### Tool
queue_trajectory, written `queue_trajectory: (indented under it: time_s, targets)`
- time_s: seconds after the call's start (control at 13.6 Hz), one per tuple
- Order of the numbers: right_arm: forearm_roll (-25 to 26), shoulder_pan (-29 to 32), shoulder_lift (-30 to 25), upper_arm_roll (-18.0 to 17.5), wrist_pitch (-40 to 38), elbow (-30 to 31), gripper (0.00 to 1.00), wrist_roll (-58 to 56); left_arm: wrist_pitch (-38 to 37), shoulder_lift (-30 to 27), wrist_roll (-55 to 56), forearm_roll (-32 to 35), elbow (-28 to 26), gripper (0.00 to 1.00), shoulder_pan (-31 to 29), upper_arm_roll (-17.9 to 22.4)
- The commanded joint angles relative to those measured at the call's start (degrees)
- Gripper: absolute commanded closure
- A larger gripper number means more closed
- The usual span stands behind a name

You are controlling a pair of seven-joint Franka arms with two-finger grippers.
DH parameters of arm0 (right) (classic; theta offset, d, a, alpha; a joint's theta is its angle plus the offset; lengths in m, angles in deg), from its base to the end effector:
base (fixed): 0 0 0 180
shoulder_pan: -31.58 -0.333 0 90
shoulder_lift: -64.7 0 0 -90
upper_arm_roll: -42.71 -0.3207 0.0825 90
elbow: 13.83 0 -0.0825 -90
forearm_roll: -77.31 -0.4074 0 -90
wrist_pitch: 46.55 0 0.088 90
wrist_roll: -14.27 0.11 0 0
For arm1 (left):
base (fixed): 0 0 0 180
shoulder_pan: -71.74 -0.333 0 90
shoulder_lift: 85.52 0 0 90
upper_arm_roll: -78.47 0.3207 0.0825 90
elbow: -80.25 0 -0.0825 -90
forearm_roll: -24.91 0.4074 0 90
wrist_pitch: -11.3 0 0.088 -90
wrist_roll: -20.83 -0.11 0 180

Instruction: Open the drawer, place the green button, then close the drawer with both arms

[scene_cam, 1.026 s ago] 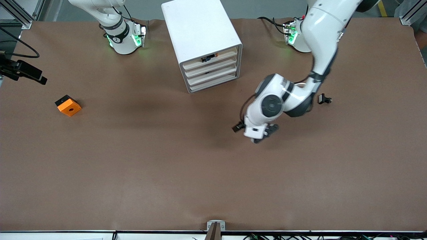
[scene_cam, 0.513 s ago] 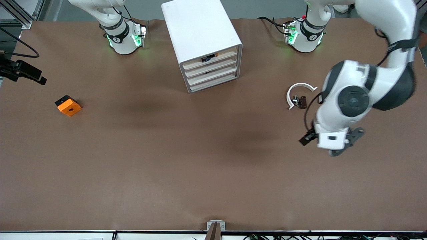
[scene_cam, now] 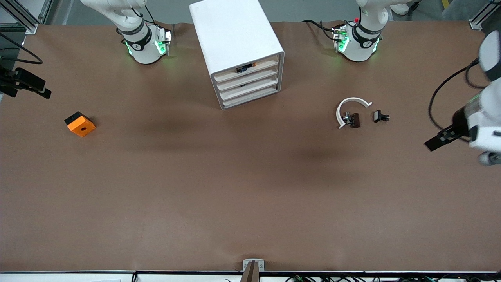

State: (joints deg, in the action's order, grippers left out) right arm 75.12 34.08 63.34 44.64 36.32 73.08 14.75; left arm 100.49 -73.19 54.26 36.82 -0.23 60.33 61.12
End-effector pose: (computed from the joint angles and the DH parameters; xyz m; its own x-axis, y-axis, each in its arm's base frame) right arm 0.5561 -0.0387 0.6555 0.9956 -0.0807 -0.0470 -0.0826 -0.9958 -0.0385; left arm 0.6394 -0.0232 0.5823 0.8867 0.4610 0.0345 0.4607 -0.8749 -0.1492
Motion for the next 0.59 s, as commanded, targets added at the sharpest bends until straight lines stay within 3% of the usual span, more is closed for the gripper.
queue_trajectory:
  time_s: [0.0,0.22,0.44,0.51]
  targets:
    - [0.96,1.11,0.04,-0.88,-0.25,-0.6,0.0,-0.91,-3.31,-4.76,-6.07,-2.76,-0.99,0.0,-2.55,-0.59]
    - [1.14,1.11,0.04,-0.88,-0.25,-0.68,0.0,-0.91,-6.13,-9.5,-17.83,-6.19,-1.95,0.0,-3.97,1.68]
    - [1.23,1.11,0.04,-0.88,-0.25,-0.6,0.0,-0.91,-6.4,-16.35,-23.58,-11.99,-9.58,0.0,4.0,12.65]
    - [1.58,1.11,0.04,-0.88,-0.25,-0.6,0.0,-0.91,-6.4,-17.77,-23.58,-12.09,-11.34,0.0,5.42,13.21]
